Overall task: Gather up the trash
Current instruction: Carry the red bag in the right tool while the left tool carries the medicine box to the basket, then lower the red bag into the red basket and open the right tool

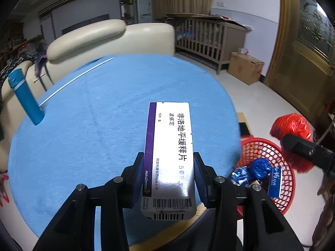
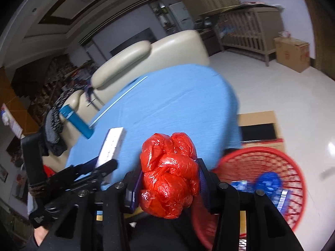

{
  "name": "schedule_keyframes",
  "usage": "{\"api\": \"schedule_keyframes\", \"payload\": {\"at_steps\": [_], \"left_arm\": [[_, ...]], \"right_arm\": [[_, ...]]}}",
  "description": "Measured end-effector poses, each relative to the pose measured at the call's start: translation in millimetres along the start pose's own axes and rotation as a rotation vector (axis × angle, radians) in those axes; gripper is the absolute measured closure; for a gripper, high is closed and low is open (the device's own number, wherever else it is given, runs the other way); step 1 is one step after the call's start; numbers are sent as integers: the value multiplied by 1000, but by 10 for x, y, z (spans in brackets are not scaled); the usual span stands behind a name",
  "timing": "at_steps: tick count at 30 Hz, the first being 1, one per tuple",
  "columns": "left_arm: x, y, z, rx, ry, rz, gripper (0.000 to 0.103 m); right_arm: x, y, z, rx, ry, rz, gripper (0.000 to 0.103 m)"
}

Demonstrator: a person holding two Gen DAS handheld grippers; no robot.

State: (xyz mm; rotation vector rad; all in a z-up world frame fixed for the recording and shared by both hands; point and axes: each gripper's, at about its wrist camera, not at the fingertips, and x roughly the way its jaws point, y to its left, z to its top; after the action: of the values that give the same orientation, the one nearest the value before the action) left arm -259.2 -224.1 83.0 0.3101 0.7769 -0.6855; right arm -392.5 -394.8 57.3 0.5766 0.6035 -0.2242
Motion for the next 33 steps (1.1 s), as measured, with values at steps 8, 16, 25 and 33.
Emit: {"api": "schedule_keyframes", "payload": {"at_steps": [8,16,25,33], "left_arm": [[10,-373,-23,68,15,-58,57],[61,-727,-14,148,35,-99,57],[112,-989,-36,210,58,-120,57],[162,-1136,-35,242,73,-131,57]], "right_arm": [[-207,-504,-26,73,-35,-99,54],[-262,-874,-125,132,-29,-147,54],[-305,-1175,-211,192,-25,-179,54],[-202,-1345,-334,220,22,-198,53]]}}
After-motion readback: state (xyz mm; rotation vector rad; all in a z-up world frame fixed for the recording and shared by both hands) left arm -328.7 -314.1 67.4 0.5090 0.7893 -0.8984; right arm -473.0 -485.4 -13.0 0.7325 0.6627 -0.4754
